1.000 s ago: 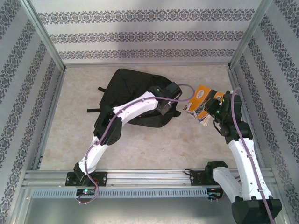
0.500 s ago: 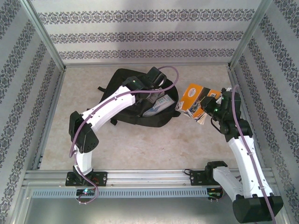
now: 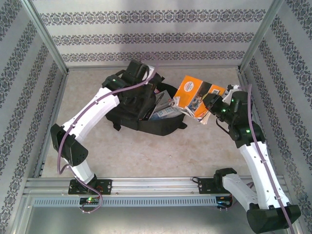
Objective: Pack the student bag
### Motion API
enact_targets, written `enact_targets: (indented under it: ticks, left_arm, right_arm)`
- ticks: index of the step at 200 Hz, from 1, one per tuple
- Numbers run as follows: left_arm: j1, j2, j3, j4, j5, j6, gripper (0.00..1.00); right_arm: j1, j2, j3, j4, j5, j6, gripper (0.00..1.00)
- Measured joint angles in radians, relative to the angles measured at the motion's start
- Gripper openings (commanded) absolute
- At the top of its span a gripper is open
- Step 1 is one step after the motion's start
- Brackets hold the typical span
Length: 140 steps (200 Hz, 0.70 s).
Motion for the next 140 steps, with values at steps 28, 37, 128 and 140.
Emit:
enact_targets:
  ticks: [28,37,128,140]
  left_arm:
    - [0.019,-0.009,0.000,0.000,0.078,-0.042,0.00]
    - [0.019,-0.011,0.000,0.000,0.095,-0.051,0.00]
    - [0.027,-0.042,-0.030,0.003,0.233,-0.118,0.00]
    - [0.027,-0.042,-0.031,0.009,0.245,-0.126,0.00]
  right_arm:
    - [0.048,0.041,-0.086,0.084,-0.057,0.111,0.00]
    - [0.066,0.051,-0.112,0.105,-0.068,0.143,0.00]
    - [0.165,0.266,-0.162,0.366,-0.140,0.301,0.00]
    - [0.172,0.293,-0.163,0.394,-0.145,0.321,0.00]
